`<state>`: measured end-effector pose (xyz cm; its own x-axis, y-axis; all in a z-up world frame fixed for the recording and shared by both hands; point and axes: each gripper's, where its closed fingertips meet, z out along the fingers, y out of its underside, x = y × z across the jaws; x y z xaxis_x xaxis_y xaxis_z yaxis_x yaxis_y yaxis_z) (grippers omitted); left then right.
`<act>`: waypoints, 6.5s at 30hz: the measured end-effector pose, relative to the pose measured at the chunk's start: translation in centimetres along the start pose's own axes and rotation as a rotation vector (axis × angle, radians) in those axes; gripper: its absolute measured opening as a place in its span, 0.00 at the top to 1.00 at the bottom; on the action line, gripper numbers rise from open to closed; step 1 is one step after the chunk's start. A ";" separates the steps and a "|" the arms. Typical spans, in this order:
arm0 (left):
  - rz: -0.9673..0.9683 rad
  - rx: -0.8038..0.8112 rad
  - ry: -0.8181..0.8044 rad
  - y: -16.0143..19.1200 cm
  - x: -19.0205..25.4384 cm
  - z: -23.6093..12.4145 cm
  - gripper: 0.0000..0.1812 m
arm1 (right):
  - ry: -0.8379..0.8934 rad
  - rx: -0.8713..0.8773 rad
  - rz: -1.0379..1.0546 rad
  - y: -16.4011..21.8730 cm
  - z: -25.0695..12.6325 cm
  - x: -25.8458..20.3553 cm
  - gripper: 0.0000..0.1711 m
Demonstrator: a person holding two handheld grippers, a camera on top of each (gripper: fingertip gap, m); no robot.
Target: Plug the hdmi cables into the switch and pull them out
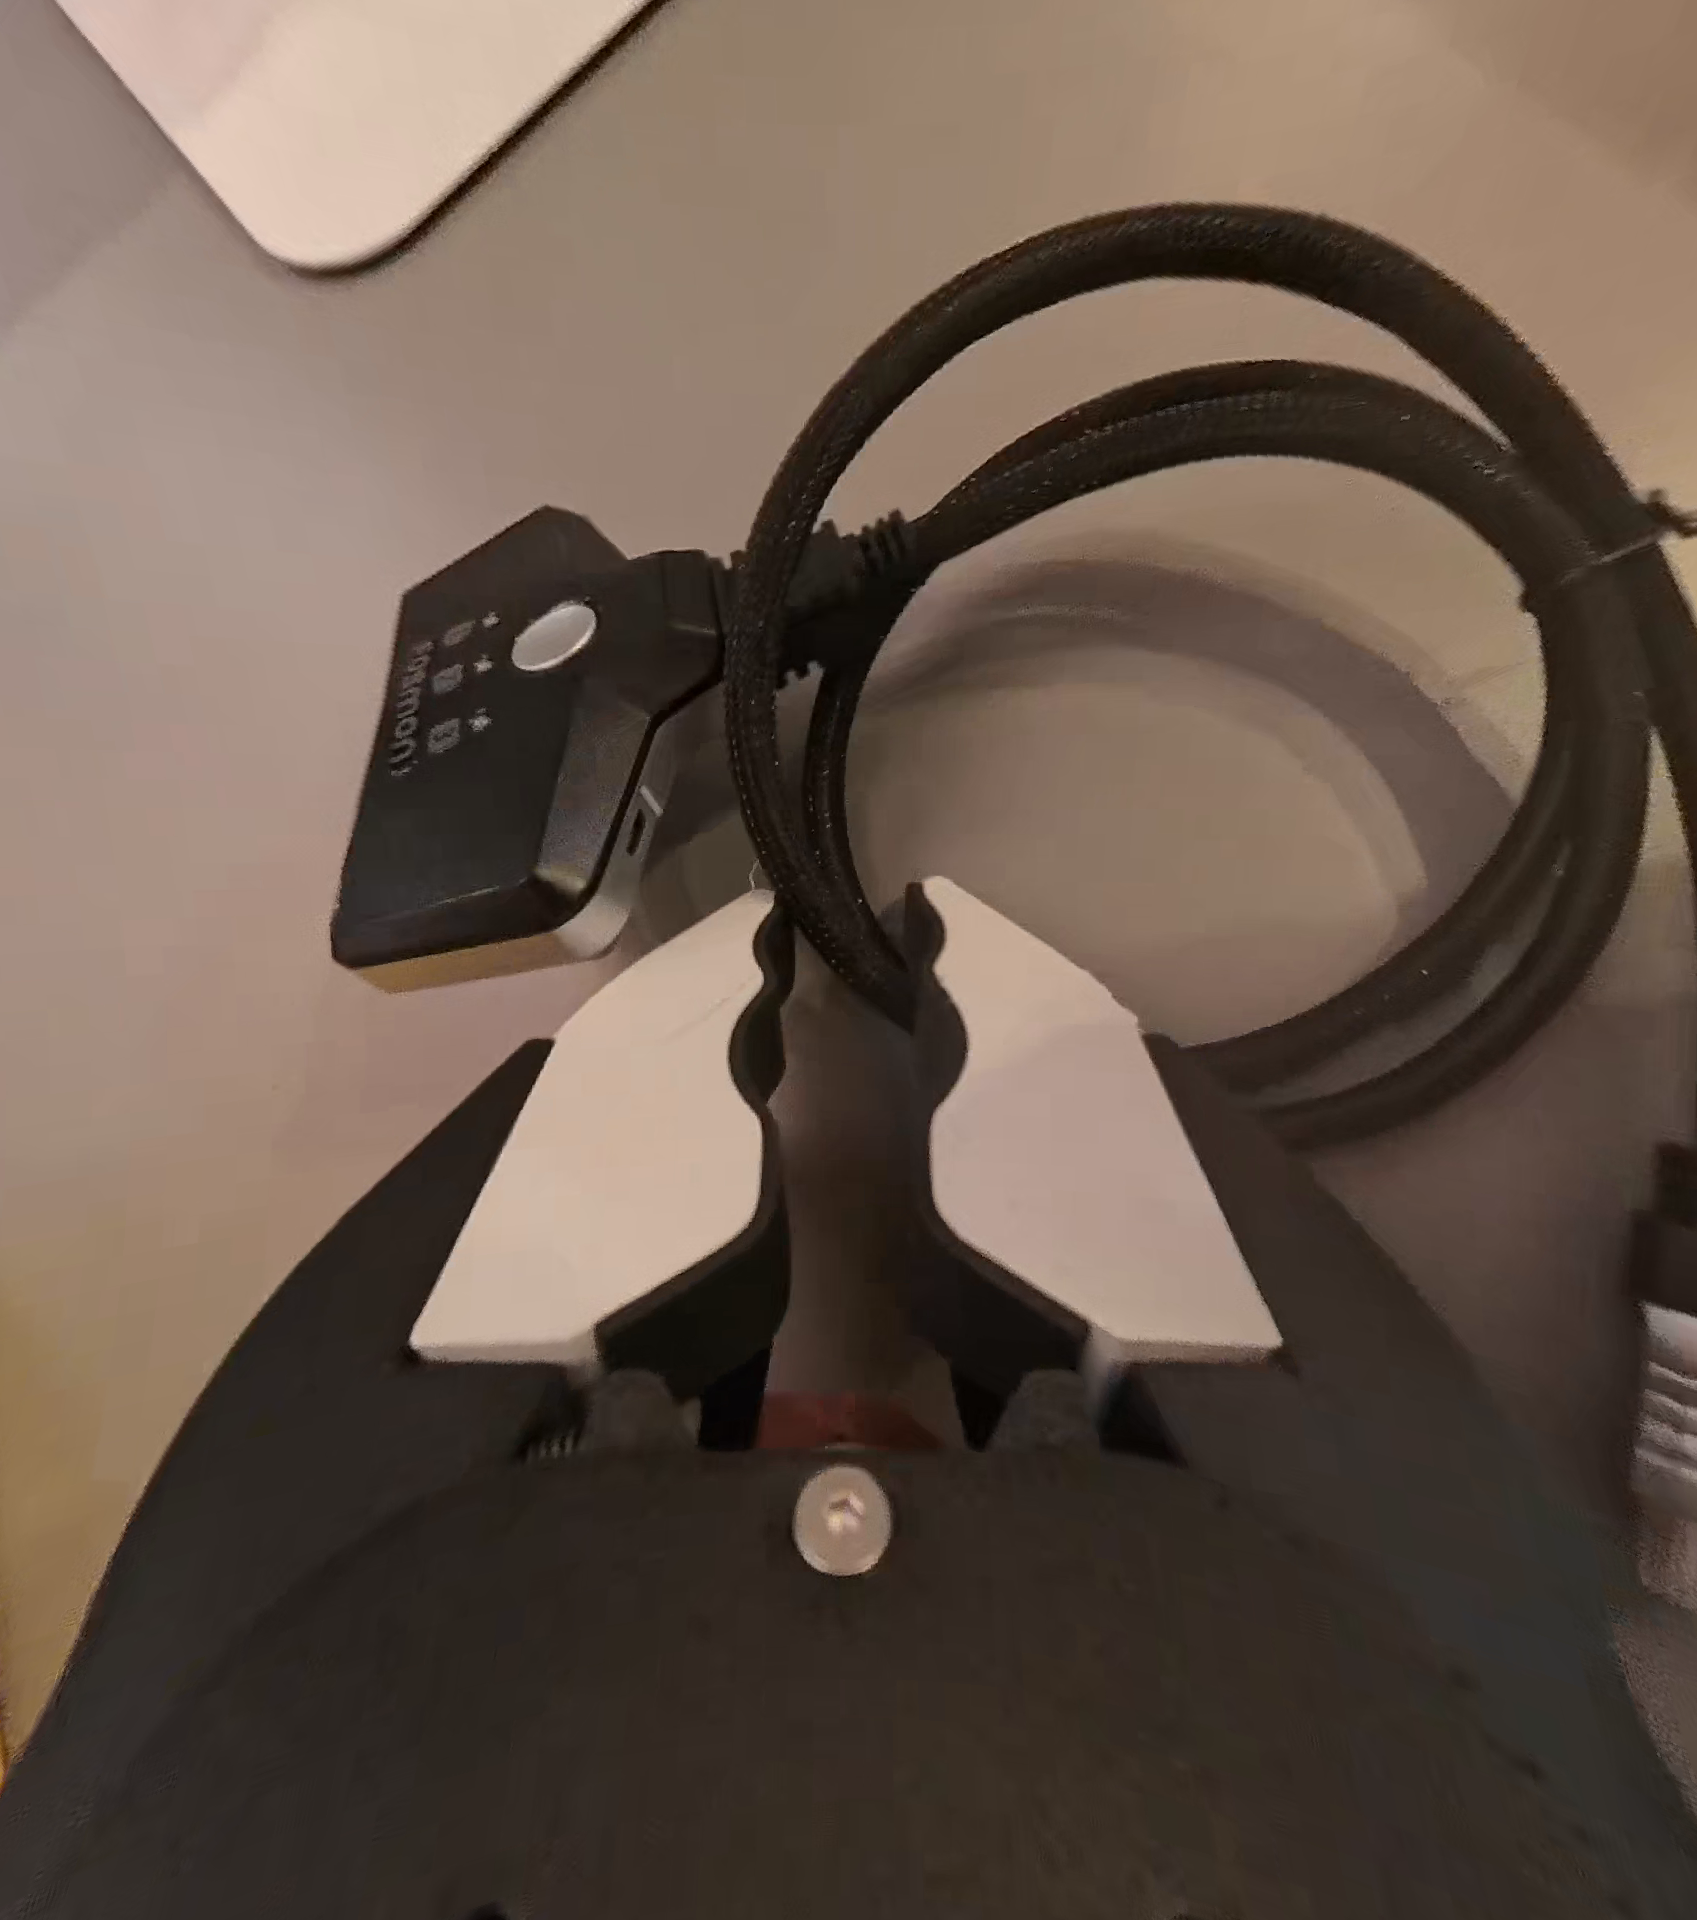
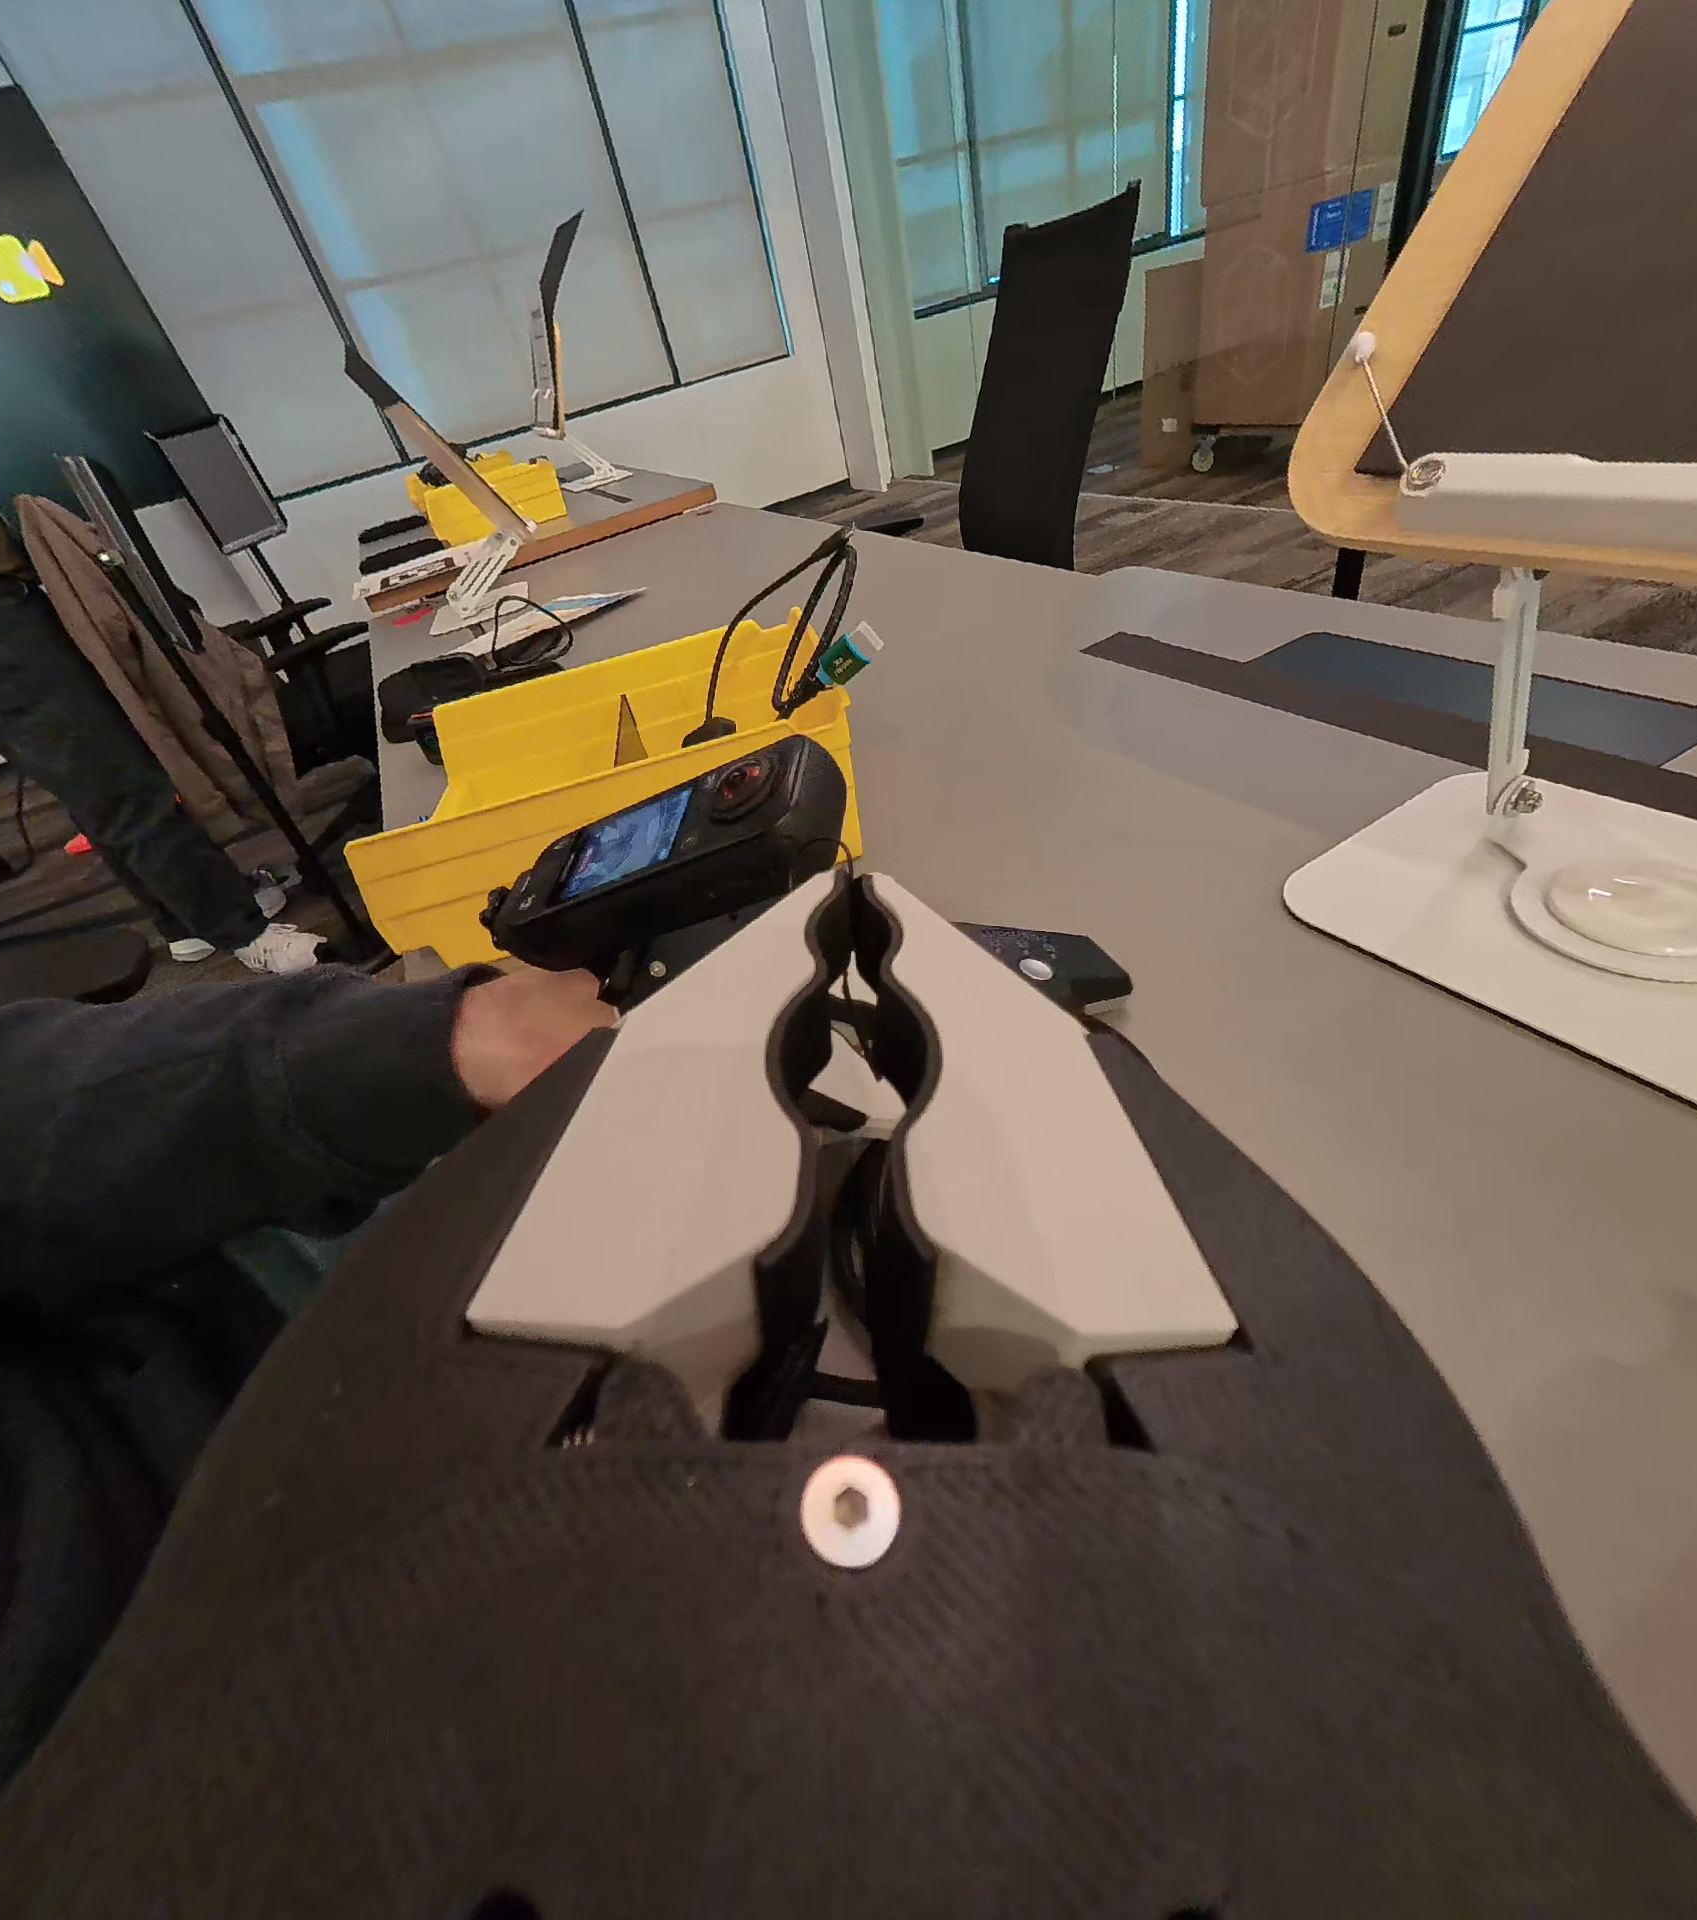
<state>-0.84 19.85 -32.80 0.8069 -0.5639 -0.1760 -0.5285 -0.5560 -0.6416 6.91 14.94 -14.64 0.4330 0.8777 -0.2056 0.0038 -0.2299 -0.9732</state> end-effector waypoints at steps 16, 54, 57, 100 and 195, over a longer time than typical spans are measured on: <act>0.110 0.150 -0.012 -1.8 -1.9 -1.4 0.96 | 0.066 -0.044 -0.015 1.5 -1.2 2.8 1.00; 0.577 0.176 -0.052 -4.2 6.7 -5.3 0.94 | 0.116 -0.274 -0.284 2.5 2.8 2.7 1.00; 0.609 0.188 -0.094 -4.5 6.4 -5.8 0.94 | 0.133 -0.326 -0.335 3.6 3.9 3.0 1.00; -0.531 0.611 0.848 -10.0 3.8 -12.4 0.96 | 0.150 -0.070 -0.046 1.0 -4.3 4.3 1.00; 0.759 0.109 0.107 -8.7 -2.8 -4.2 0.97 | -0.194 -0.053 -0.269 -0.5 6.8 -0.1 1.00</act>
<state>0.39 23.69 -23.60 0.2013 -0.8254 -0.5274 -0.8932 0.0663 -0.4448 0.71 17.85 -14.87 0.2305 0.9724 0.0375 0.1442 0.0040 -0.9895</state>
